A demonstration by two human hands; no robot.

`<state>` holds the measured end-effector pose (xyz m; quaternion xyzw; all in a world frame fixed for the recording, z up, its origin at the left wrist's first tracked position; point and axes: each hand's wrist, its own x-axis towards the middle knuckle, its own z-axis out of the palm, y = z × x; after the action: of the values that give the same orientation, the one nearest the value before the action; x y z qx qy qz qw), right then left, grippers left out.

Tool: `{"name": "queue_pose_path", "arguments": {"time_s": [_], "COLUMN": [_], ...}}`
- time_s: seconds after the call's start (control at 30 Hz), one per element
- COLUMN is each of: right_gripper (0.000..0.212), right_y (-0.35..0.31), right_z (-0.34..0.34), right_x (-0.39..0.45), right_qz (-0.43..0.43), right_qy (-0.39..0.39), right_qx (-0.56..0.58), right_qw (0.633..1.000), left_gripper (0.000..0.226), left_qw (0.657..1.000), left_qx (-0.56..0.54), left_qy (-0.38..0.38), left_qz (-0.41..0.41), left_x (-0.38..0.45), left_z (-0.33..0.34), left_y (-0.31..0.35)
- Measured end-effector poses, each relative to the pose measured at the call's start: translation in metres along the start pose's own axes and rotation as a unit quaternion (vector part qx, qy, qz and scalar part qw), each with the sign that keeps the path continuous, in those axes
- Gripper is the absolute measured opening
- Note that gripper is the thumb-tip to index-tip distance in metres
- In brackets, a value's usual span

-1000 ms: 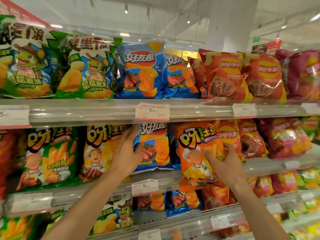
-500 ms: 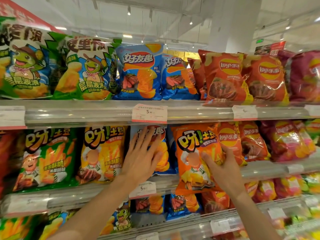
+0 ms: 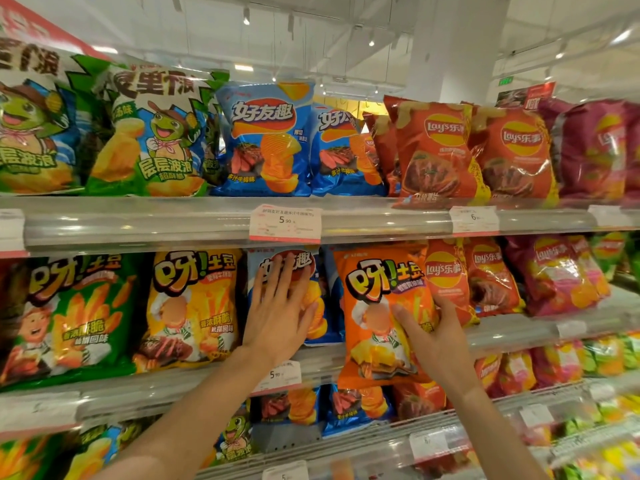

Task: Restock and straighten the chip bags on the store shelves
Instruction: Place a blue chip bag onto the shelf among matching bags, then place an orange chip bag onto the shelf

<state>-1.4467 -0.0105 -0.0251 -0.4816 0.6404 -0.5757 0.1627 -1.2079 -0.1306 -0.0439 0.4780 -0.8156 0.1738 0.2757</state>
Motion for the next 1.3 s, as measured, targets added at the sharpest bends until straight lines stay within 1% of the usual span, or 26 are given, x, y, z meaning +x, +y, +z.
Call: {"name": "queue_pose_path", "arguments": {"time_s": [0.07,0.13,0.2,0.27,0.3,0.37,0.47,0.5,0.53,0.6,0.7,0.73,0.8,0.83,0.93,0.97,1.07,1.3], "right_gripper": [0.048,0.044,0.044,0.056,0.063,0.065,0.067,0.070,0.069,0.066,0.072,0.071,0.060,0.059,0.081,0.083,0.078,0.069], "right_y": [-0.002,-0.002,-0.001,-0.001,-0.003,-0.006,-0.011,-0.013,-0.016,-0.022,-0.037,-0.040,-0.045,-0.050,-0.059,-0.064,-0.079,-0.145], "right_z": [0.000,0.000,0.003,0.009,0.013,0.020,0.032,0.036,0.040,0.050,0.068,0.076,0.091,0.099,0.130,0.140,0.172,0.245], "right_x": [-0.005,-0.009,-0.016,-0.024,-0.029,-0.041,-0.061,-0.067,-0.074,-0.086,-0.102,-0.106,-0.114,-0.119,-0.138,-0.146,-0.169,-0.245], "right_qz": [0.005,0.008,0.006,0.015,0.025,0.037,0.045,0.045,0.046,0.052,0.060,0.062,0.067,0.068,0.060,0.059,0.059,0.048], "right_qy": [-0.006,-0.005,-0.009,-0.023,-0.028,-0.035,-0.034,-0.035,-0.038,-0.045,-0.073,-0.084,-0.107,-0.119,-0.159,-0.168,-0.193,-0.225], "right_qx": [0.011,0.028,0.046,0.060,0.066,0.075,0.091,0.096,0.101,0.106,0.115,0.123,0.142,0.145,0.142,0.143,0.156,0.139], "right_qw": [1.000,1.000,0.999,0.998,0.997,0.996,0.994,0.994,0.993,0.992,0.989,0.987,0.982,0.980,0.975,0.974,0.967,0.963], "left_gripper": [0.061,0.061,0.063,0.068,0.070,0.077,0.077,0.076,0.076,0.075,0.074,0.074,0.074,0.075,0.076,0.073,0.070,0.069], "left_qw": [0.995,0.972,0.932,0.876,0.851,0.817,0.791,0.787,0.790,0.804,0.812,0.816,0.826,0.830,0.824,0.821,0.815,0.829], "left_qx": [-0.098,-0.227,-0.354,-0.465,-0.505,-0.555,-0.585,-0.589,-0.584,-0.564,-0.544,-0.536,-0.514,-0.504,-0.497,-0.498,-0.498,-0.465], "left_qy": [0.024,0.018,-0.041,-0.097,-0.110,-0.118,-0.110,-0.104,-0.099,-0.089,-0.071,-0.063,-0.051,-0.048,-0.025,-0.018,-0.003,0.023], "left_qz": [-0.022,-0.057,-0.075,-0.083,-0.087,-0.098,-0.141,-0.150,-0.157,-0.169,-0.197,-0.207,-0.225,-0.236,-0.273,-0.280,-0.295,-0.309], "left_x": [-0.008,-0.020,-0.034,-0.046,-0.052,-0.063,-0.080,-0.087,-0.094,-0.107,-0.125,-0.132,-0.146,-0.153,-0.176,-0.184,-0.210,-0.281], "left_z": [-0.012,-0.026,-0.042,-0.056,-0.061,-0.067,-0.077,-0.081,-0.082,-0.090,-0.104,-0.107,-0.113,-0.116,-0.129,-0.135,-0.152,-0.208], "left_y": [0.009,0.022,0.038,0.052,0.056,0.061,0.058,0.055,0.051,0.042,0.025,0.019,0.005,-0.003,-0.029,-0.037,-0.065,-0.153]}}
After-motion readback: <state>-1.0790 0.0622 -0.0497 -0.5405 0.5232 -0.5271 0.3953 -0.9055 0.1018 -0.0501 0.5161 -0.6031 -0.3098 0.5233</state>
